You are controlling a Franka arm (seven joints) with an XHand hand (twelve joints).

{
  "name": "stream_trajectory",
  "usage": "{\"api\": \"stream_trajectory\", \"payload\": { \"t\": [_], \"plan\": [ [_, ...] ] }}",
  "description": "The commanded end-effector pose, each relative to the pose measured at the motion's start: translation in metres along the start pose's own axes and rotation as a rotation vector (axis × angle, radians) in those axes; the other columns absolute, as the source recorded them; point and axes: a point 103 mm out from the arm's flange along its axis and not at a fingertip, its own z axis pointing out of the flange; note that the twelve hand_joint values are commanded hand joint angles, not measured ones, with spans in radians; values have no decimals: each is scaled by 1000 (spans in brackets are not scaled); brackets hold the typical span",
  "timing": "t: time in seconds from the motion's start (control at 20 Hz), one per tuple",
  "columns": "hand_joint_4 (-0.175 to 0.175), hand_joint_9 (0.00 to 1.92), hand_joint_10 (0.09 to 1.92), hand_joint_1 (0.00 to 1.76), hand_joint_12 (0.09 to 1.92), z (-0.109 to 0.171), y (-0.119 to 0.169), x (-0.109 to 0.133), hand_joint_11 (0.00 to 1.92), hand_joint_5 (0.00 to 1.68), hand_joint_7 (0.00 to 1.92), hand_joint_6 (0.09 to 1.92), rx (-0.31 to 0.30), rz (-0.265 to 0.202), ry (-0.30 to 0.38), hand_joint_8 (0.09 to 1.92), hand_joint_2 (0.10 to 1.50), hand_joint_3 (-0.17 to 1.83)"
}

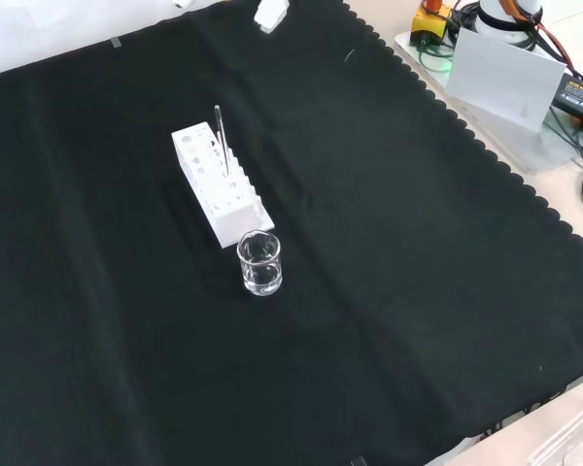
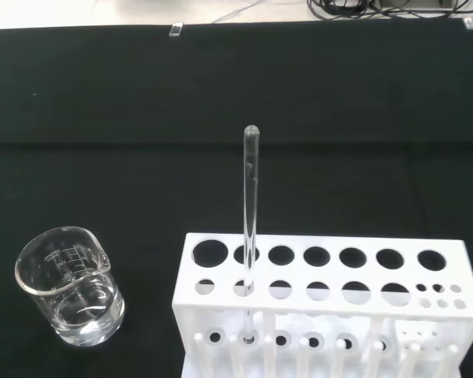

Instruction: Take the glass rod from the white test tube rack.

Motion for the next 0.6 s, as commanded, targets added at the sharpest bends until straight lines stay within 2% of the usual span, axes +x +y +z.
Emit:
{"api": "stream_trajectory", "payload": {
  "t": [0.05, 0.1, 0.2, 0.6],
  "plan": [
    [-42, 154, 852, 458, 1439, 0, 7, -2, 6, 228, 31, 87, 0, -24, 17, 765, 952, 229],
    [-42, 157, 852, 459, 1439, 14, 12, -9, 8, 232, 33, 87, 4, -33, 25, 766, 953, 230],
    [-40, 164, 852, 460, 1439, 34, 31, -6, 10, 241, 41, 87, 10, -27, 13, 771, 953, 232],
    [-38, 199, 820, 454, 1431, 62, 51, -6, 33, 270, 77, 87, 40, -24, 9, 775, 970, 258]
  ]
}}
